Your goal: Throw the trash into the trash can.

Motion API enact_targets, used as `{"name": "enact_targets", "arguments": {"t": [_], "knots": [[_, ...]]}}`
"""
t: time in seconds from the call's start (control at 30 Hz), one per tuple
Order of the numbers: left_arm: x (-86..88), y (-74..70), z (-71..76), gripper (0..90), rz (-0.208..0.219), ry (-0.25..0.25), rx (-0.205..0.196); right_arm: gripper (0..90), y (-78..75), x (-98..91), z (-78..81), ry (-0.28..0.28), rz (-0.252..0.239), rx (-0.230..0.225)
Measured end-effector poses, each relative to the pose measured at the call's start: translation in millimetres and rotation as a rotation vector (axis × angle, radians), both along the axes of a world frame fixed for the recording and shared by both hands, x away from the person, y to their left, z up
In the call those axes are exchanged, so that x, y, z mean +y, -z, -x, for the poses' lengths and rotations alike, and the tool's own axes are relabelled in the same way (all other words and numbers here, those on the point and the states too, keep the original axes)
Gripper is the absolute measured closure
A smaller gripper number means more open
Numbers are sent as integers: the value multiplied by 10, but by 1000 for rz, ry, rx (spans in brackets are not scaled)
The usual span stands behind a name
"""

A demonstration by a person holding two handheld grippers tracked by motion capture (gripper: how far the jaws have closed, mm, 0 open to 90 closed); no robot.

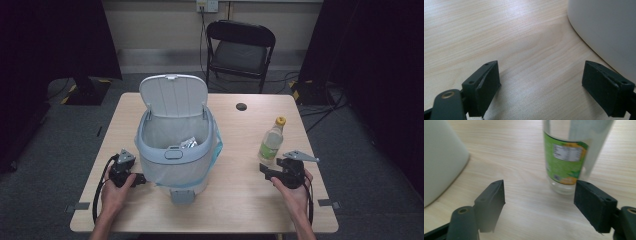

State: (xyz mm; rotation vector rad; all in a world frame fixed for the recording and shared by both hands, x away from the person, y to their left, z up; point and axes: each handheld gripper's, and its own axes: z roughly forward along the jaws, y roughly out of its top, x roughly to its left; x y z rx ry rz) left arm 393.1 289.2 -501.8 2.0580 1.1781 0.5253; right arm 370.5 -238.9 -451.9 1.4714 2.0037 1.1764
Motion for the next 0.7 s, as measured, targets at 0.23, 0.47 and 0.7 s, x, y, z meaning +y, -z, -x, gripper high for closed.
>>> {"name": "enact_targets", "arguments": {"t": [0.23, 0.47, 0.7], "knots": [[0, 0, 0, 141, 0, 0, 0, 168, 77, -80, -88, 51, 39, 20], [0, 1, -7, 135, 5, 4, 2, 146, 90, -83, -241, 38, 52, 12], [0, 1, -8, 135, 5, 5, 3, 148, 121, -59, -402, 56, 67, 11]]}}
